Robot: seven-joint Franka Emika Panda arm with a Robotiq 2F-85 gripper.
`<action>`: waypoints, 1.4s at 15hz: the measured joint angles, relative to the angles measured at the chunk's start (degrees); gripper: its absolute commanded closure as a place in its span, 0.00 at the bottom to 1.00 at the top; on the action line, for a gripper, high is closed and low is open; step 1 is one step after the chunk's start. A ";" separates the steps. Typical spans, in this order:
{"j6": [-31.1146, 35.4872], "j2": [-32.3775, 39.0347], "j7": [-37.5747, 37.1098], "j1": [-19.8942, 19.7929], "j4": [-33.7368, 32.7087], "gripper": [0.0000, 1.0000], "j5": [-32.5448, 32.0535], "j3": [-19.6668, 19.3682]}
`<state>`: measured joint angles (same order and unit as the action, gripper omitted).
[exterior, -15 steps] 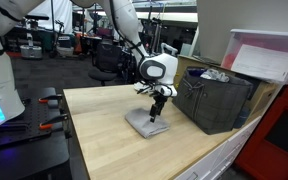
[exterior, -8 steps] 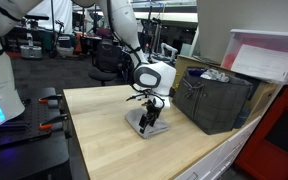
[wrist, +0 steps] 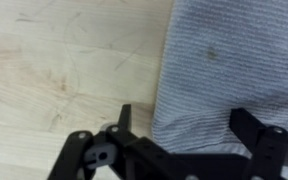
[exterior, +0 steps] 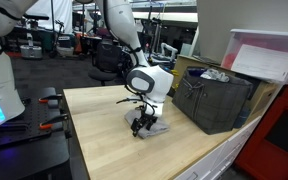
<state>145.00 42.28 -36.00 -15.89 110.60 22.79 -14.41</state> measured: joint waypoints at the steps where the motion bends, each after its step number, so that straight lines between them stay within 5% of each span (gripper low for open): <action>1: 0.74 0.00 0.00 -0.31 0.26 0.00 1.08 0.47; 4: 2.52 0.02 0.00 -0.83 0.97 0.00 3.56 1.46; 5: 3.25 0.01 0.00 -0.92 1.31 0.25 4.17 1.63; 6: 3.94 0.01 0.00 -0.97 1.61 0.26 4.85 1.68; 16: 8.40 -2.04 -0.02 -1.53 6.02 0.99 7.72 1.34; 21: 8.48 -3.71 -5.23 5.37 7.40 1.00 -1.28 -7.12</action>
<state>153.48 38.58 -41.23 -10.53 118.00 21.51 -21.54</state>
